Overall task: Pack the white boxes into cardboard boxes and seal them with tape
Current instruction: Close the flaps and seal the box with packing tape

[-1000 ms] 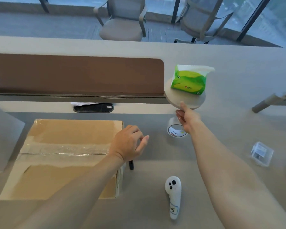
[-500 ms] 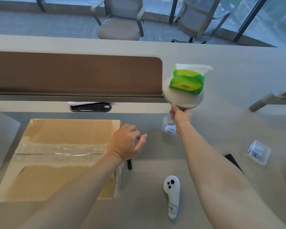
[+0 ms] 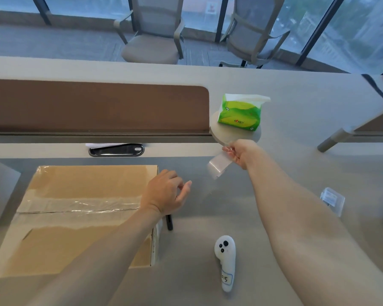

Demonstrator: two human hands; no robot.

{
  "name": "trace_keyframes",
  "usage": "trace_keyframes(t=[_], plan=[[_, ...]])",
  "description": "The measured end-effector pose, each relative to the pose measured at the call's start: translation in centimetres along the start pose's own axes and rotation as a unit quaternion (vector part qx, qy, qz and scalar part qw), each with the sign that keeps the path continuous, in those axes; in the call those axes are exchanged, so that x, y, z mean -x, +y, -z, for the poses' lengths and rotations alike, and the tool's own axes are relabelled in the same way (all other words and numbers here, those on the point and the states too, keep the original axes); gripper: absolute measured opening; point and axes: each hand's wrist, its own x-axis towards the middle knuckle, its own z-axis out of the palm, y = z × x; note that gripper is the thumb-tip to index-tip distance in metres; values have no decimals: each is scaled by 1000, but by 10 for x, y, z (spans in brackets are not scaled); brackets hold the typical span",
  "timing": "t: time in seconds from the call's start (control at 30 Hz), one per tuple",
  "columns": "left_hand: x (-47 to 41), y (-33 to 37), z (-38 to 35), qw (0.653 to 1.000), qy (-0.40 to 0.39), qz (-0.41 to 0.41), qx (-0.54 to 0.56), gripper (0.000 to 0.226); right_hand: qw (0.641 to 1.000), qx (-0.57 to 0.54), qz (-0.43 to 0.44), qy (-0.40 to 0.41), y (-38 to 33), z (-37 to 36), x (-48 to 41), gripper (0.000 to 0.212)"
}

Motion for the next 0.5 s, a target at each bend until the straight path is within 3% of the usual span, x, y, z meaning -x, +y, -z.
trace_keyframes(t=[0.27, 0.43, 0.5], plan=[[-1, -10, 2, 990, 24, 32, 138, 50, 994, 30, 76, 79, -4, 3, 8, 14], [-5, -17, 11, 961, 21, 68, 269, 53, 993, 36, 108, -15, -14, -8, 58, 6], [-8, -14, 21, 922, 6, 125, 366, 49, 985, 62, 147, -69, -22, -14, 91, 4]])
